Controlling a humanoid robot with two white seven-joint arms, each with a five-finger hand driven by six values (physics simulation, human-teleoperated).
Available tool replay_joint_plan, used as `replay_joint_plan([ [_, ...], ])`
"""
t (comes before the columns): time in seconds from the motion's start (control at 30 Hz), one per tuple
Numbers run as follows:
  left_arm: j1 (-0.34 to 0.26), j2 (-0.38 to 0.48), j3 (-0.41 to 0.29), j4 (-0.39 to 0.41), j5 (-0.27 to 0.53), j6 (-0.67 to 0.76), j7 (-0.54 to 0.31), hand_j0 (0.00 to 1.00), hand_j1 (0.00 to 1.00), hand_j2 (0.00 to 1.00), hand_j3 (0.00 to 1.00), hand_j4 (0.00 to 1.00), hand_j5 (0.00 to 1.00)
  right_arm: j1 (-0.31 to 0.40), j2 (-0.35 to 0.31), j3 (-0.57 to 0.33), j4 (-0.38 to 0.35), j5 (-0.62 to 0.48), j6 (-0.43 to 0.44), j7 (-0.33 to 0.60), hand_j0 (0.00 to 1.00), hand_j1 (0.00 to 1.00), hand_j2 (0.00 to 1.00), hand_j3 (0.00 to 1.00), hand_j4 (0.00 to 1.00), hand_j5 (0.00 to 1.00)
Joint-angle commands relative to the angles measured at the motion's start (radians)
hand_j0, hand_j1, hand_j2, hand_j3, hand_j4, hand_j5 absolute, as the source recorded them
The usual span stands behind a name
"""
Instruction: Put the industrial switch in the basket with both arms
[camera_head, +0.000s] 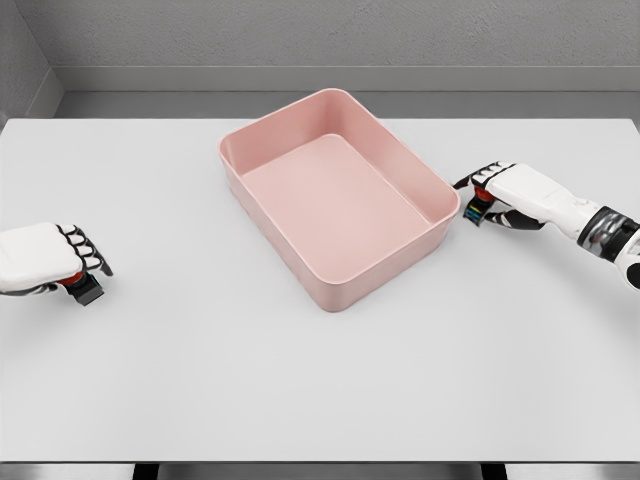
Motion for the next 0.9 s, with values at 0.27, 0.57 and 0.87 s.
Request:
replay_joint_plan([
  [0.27,0.002,0.001,-0.016,-0.005,0.003,0.001,0.000,0.70,0.70,0.70,0.70,0.70,0.70,0.003,-0.004,-0.005,0.000,0.001,0.000,0.000,0.55,0.55,0.55,0.55,0.55,0.55],
  [0.57,0.000,0.004,-0.018,-0.005,0.003,-0.001,0.000,0.54,0.54,0.54,0.54,0.54,0.54,0.002,-0.004,-0.011,0.000,0.017,0.000,-0.002,0.48,0.48,0.48,0.48,0.48,0.48],
  [0.87,-0.006,0.004,-0.018,-0.013,0.004,-0.035,-0.001,0.39,0.39,0.39,0.39,0.39,0.39,-0.002,-0.002,-0.036,-0.005,0.014,0.000,0.000,0.45,0.45,0.45,0.45,0.45,0.45],
])
